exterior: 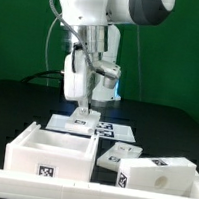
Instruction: Assemble cabinet
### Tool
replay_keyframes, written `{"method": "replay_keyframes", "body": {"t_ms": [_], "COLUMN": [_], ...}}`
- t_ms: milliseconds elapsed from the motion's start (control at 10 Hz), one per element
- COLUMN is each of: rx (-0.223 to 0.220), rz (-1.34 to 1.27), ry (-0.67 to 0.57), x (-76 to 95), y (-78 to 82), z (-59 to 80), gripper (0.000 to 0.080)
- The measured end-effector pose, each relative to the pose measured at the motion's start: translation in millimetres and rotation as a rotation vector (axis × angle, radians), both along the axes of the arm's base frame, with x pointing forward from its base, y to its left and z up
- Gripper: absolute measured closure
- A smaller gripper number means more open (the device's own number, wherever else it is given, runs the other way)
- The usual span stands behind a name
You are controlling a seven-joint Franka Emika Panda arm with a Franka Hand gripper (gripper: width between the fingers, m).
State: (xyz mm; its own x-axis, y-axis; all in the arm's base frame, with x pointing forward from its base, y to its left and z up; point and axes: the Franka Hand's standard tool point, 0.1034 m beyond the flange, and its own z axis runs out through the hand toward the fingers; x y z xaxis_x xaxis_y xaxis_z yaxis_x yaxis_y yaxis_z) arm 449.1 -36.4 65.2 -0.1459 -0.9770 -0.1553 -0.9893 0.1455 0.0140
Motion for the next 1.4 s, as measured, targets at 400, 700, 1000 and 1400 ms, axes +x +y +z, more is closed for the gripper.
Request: {"method": "replay_keyframes", "body": {"t_ms": [400,700,1000,1400], "rx": [-0.002,-0.003,-0.004,0.002], "rz": [0.008,0.006,0.006,0.007], "ry": [0.007,0.007,0.010,-0.001], "x": [-1.5,-1.6,-2.4,5.1], "y": [2.9,1.7,1.4,1.4], "z": [-3.1,-3.2,-4.2,0.2], "gripper": [0.0735,0.0735,0.0735,0.0735]}}
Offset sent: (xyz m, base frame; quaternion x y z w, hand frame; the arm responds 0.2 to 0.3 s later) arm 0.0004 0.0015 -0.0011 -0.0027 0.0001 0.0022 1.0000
